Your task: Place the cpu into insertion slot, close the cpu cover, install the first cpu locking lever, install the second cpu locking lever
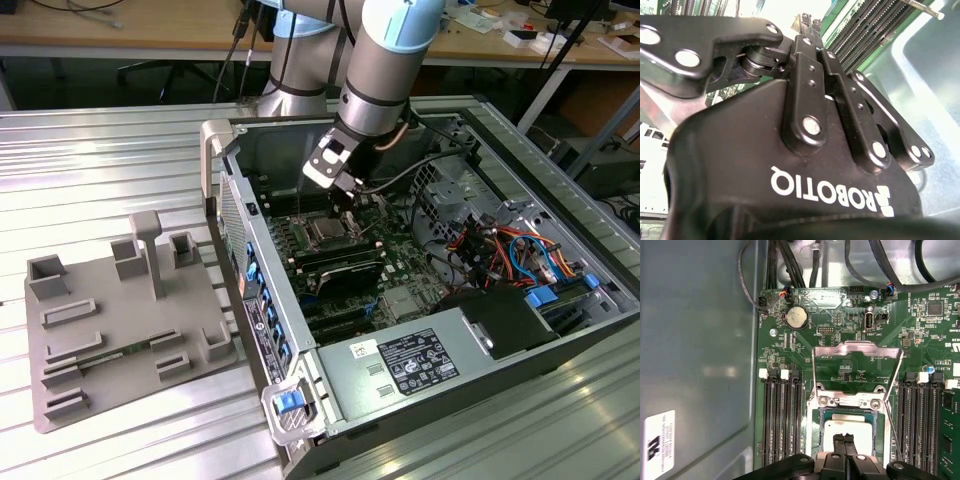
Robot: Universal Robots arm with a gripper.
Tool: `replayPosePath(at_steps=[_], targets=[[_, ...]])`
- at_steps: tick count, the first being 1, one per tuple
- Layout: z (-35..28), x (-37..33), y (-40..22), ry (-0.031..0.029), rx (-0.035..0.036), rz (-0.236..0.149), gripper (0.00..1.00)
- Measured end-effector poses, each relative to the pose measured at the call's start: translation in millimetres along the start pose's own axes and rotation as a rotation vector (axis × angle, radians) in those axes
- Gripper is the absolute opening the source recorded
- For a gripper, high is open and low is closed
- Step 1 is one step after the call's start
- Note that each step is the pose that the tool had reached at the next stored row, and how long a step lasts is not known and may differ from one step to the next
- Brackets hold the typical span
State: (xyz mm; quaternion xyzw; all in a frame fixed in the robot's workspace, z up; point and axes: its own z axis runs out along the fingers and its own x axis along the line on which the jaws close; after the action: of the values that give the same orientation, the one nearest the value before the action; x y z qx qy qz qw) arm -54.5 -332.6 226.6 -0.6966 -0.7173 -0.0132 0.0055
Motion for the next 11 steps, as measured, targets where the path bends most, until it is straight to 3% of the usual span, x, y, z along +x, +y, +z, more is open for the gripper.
replayPosePath(at_steps=[11], targets=[[-0.3,0.0,0.3,0.0006,0.0002,0.000,0.11]])
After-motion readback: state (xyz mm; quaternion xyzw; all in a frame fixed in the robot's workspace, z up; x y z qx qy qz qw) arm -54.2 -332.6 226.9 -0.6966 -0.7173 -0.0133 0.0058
